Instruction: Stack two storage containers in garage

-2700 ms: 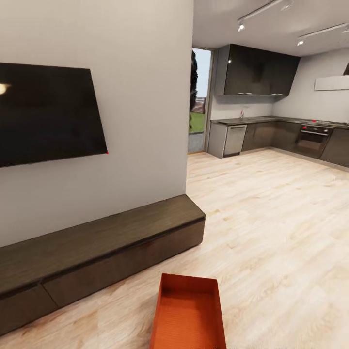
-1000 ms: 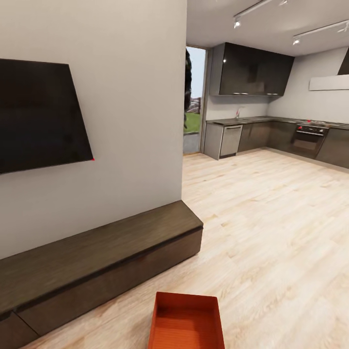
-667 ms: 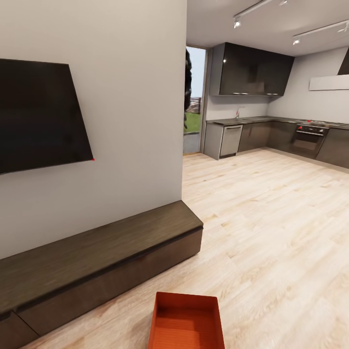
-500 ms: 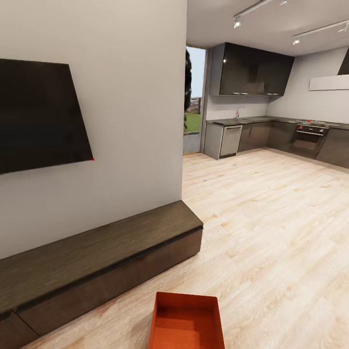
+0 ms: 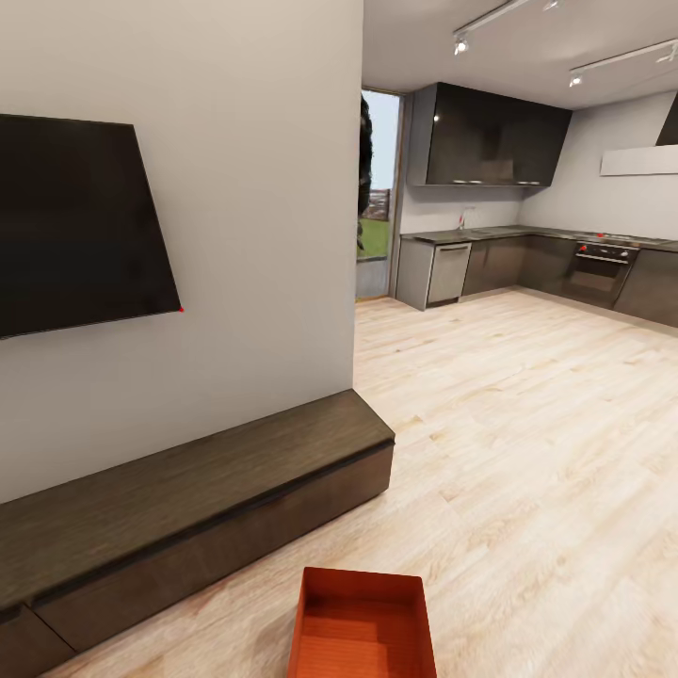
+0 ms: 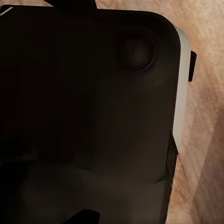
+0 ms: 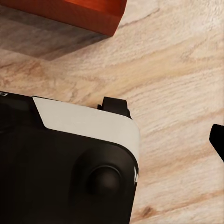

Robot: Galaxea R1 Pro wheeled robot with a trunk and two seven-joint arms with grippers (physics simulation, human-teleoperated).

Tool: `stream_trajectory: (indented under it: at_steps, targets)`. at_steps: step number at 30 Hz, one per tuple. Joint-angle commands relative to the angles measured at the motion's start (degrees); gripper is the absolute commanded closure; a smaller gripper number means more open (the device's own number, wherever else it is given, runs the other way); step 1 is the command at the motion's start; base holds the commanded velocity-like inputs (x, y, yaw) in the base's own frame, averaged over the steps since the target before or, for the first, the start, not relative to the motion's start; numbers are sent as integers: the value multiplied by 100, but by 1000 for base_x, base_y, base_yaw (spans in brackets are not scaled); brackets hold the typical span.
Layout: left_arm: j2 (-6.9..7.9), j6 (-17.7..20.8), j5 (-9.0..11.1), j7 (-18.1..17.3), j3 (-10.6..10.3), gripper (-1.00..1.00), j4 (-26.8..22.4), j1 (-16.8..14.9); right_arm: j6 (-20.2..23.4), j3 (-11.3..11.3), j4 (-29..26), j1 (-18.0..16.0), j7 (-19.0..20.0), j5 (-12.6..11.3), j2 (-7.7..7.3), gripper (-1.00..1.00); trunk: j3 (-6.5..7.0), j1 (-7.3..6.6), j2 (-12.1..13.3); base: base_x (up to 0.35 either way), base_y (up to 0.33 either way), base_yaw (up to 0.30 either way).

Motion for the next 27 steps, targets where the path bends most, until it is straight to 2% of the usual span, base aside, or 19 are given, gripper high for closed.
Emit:
stream_trajectory:
  at_steps: [1,8,12,13,15,18,20,21,23,27]
  targets:
    - [-1,-13,44,-13,7,-100,1,0,-29,48,16,-5,-7,-49,5,-100,-5,0,-3,0,0,0]
    - [-1,-11,45,-5,1,-100,1,-2,-27,47,16,-5,-5,-43,8,-100,-5,0,-3,0,0,0]
    - [-80,20,16,38,-24,-100,-27,-3,-32,79,11,-5,-46,3,20,-100,-5,0,-3,0,0,0]
    - [-32,70,-1,41,-54,-100,-446,-4,-21,77,-139,-5,-22,-5,46,-100,-5,0,-3,0,0,0]
    - [3,128,-2,31,-58,-100,-800,-3,1,75,-354,-5,-47,3,66,-100,-5,0,-3,0,0,0]
    - [32,445,-19,31,-57,-100,-1400,-4,78,74,-851,-5,-63,21,80,-100,-5,0,-3,0,0,0]
    - [38,731,-27,32,-56,-100,-1852,-4,208,72,-1173,-5,-82,22,76,-100,-5,0,-3,0,0,0]
    - [41,1040,-31,28,-56,-100,-2366,-5,406,68,-1458,3,-93,17,64,-100,-5,0,-3,0,0,0]
    - [37,1386,-35,38,-56,-100,-2898,-3,618,66,-1644,2,-100,7,68,-100,-5,0,-3,0,0,0]
    - [29,1966,-38,58,-56,-100,-3579,-21,843,60,-1772,-134,-109,-14,80,-100,-5,0,-3,0,0,0]
